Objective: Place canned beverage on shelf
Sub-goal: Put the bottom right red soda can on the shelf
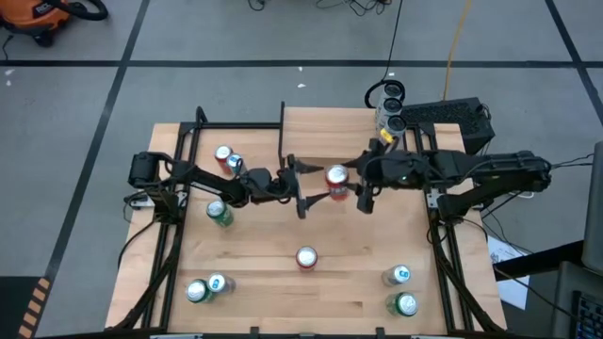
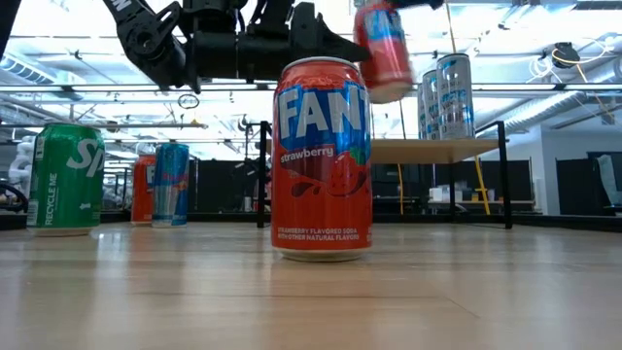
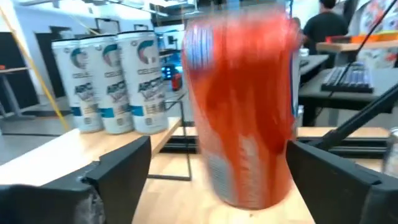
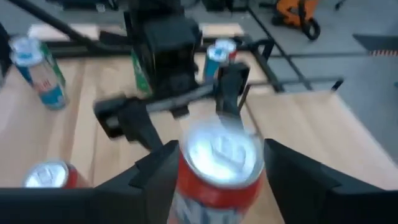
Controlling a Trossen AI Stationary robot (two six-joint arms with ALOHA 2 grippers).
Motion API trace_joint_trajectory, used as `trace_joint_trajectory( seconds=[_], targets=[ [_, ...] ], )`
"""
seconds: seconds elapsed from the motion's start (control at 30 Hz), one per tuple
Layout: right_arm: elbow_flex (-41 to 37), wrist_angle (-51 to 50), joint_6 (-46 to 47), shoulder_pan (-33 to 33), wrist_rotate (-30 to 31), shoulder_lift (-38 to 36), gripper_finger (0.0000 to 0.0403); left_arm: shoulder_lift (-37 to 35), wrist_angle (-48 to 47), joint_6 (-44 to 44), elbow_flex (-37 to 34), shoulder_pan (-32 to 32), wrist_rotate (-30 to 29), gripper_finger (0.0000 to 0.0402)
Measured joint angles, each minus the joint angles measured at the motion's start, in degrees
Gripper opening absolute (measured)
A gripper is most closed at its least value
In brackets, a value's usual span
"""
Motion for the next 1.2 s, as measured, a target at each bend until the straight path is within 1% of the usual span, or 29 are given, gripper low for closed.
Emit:
trace_joint_trajectory(
  seconds=[0.1, 0.17, 0.27, 0.3, 0.37, 0.43, 0.57, 0.67, 0.73, 0.87, 0.93, 1.0, 1.07, 1.2],
  targets=[
    [0.6, -0.2, -0.5, -2.5, -0.6, -0.2, 0.0195, -0.2, 0.5, 0.2, 0.9, 1.6, 0.5, 0.0381],
    [0.6, -0.4, -0.7, -4.4, -2.2, 0.6, 0.0182, -0.2, -1.4, -0.5, 2.1, 2.8, 2.7, 0.0380],
    [0.4, -3.0, 0.6, -5.7, -5.3, 1.2, 0.0167, -0.2, -7.7, -2.7, 3.0, 3.2, 6.1, 0.0368],
    [0.4, -3.6, 0.7, -5.6, -6.5, 1.0, 0.0165, -0.2, -10.5, -2.7, 3.0, 3.1, 6.3, 0.0365],
    [0.6, -5.8, 1.1, -4.5, -6.5, 0.3, 0.0164, -0.1, -15.6, -2.7, 2.9, 2.9, 6.5, 0.0360],
    [0.6, -8.6, 2.7, -3.5, -5.6, 0.2, 0.0167, -0.1, -19.2, -2.7, 2.9, 2.7, 6.1, 0.0359],
    [-1.3, -10.8, 8.8, -0.7, -4.2, 0.5, 0.0177, -0.1, -23.9, -1.8, 2.9, 2.3, 0.6, 0.0358],
    [-6.2, -10.2, 14.2, 2.2, 0.0, 1.1, 0.0185, -0.1, -26.0, -1.3, 2.9, 1.7, -3.0, 0.0358],
    [-11.1, -9.5, 17.9, 3.8, 4.3, 2.0, 0.0191, -0.1, -27.9, -1.2, 2.9, 1.3, -3.6, 0.0358],
    [-22.7, -1.7, 26.4, 5.7, 17.4, 2.6, 0.0208, 0.6, -30.4, -1.4, 2.9, 1.0, -3.7, 0.0358],
    [-27.7, 4.7, 27.7, 5.6, 22.7, 3.2, 0.0212, 0.8, -32.0, -1.6, 2.7, 1.1, -3.8, 0.0358],
    [-31.5, 10.1, 26.9, 4.7, 24.9, 3.9, 0.0210, 0.8, -31.6, -1.6, 2.7, 1.1, -4.2, 0.0358],
    [-33.9, 15.7, 26.0, 3.7, 24.9, 5.1, 0.0202, 0.7, -31.4, -1.6, 2.8, 1.1, -5.0, 0.0358],
    [-35.8, 16.5, 26.1, 1.6, 26.7, 8.7, 0.0182, 0.7, -31.2, -1.5, 2.8, 1.1, -5.4, 0.0358]
  ],
)
